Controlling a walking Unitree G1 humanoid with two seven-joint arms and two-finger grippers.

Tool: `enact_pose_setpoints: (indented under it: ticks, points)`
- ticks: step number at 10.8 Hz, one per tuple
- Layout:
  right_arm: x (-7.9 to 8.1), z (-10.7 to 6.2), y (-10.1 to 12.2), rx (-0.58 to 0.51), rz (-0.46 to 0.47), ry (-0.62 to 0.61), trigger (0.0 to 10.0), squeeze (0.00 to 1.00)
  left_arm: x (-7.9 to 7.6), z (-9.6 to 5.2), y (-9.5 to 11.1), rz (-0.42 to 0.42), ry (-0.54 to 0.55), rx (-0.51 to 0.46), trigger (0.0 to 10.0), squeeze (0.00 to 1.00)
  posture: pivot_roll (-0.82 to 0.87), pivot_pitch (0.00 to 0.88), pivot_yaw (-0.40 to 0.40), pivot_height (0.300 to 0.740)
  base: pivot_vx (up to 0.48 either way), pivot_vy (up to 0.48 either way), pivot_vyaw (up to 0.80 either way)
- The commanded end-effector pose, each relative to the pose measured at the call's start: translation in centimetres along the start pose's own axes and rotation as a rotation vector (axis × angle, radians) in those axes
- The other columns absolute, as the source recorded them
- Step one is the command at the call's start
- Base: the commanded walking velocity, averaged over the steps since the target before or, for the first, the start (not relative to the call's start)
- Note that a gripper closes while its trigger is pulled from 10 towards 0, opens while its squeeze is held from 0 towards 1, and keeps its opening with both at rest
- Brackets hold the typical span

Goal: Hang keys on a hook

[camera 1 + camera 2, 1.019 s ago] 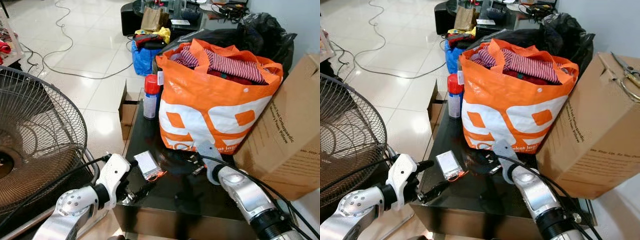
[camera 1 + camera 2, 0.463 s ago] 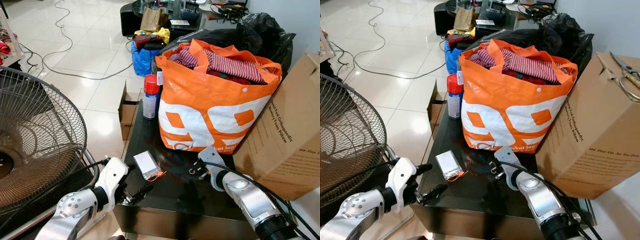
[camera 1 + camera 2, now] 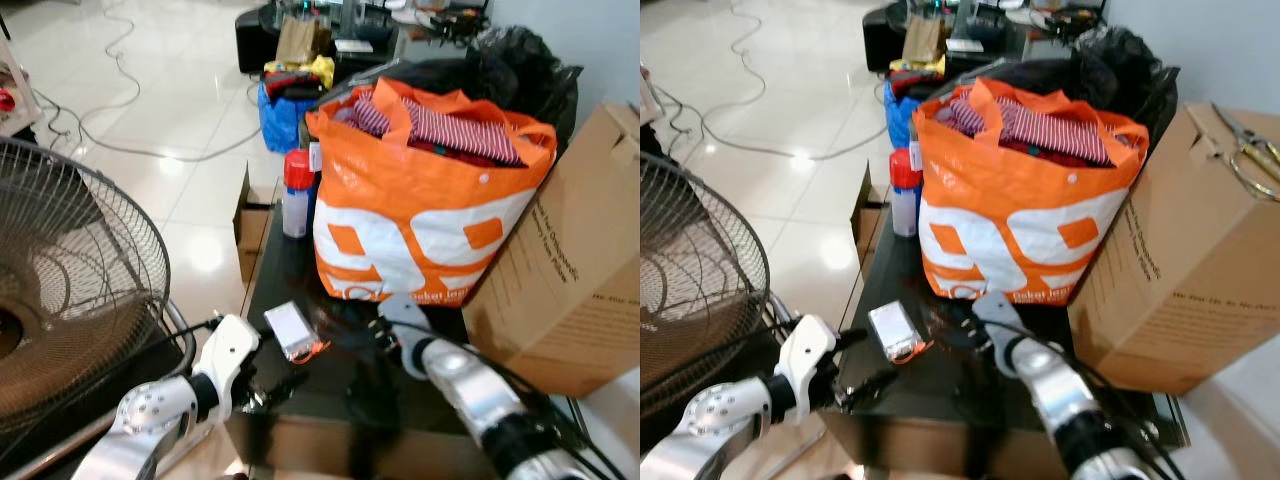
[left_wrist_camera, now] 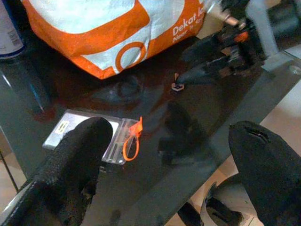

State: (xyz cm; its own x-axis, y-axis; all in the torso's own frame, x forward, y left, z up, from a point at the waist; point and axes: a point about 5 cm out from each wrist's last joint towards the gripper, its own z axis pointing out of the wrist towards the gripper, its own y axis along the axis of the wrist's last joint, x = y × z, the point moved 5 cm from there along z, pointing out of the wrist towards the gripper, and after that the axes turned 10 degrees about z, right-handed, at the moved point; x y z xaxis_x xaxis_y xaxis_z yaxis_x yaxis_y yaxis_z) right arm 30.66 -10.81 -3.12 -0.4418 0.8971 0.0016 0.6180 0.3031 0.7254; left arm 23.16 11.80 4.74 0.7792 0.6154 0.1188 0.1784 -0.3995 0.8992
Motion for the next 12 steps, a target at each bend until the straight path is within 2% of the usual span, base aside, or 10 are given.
enact_pose_setpoints:
  ticks: [1,3,6,7,9,11,12]
  points:
    - [-0.4,0.4,0.1,0.001,-0.025,-0.023,10.0,0.00,0.1,0.2,0.7,0.020,-0.014,-0.015,10.0,1.00,0.03,0.054,-0.069,0.740,0.000,0.000,0.00]
    - [-0.6,0.9,-0.4,0.027,-0.051,-0.029,10.0,0.00,0.6,0.1,1.8,0.029,-0.021,-0.027,10.0,1.00,0.03,0.078,-0.065,0.740,0.000,0.000,0.00]
    - [-1.6,1.2,-0.2,0.019,-0.029,-0.065,9.9,0.00,0.0,-0.1,2.6,0.030,-0.043,-0.032,10.0,1.00,0.03,0.098,-0.060,0.740,0.000,0.000,0.00]
    - [-1.7,1.3,-0.1,0.011,-0.025,-0.055,4.7,0.00,-0.1,-0.1,2.8,0.027,-0.047,-0.031,10.0,1.00,0.03,0.098,-0.062,0.740,0.000,0.000,0.00]
    - [-1.6,1.4,0.1,0.003,-0.030,-0.041,2.0,0.00,-0.1,-0.2,3.1,0.025,-0.044,-0.030,10.0,1.00,0.04,0.091,-0.067,0.740,0.000,0.000,0.00]
    - [-1.5,1.5,-0.1,0.010,-0.044,-0.027,0.0,0.00,-0.2,-0.3,3.2,0.024,-0.043,-0.029,10.0,1.00,0.04,0.086,-0.070,0.740,0.000,0.000,0.00]
    - [-1.4,1.5,-0.2,0.011,-0.045,-0.023,0.0,0.00,-0.2,-0.3,3.3,0.023,-0.044,-0.029,10.0,1.00,0.04,0.083,-0.069,0.740,0.000,0.000,0.00]
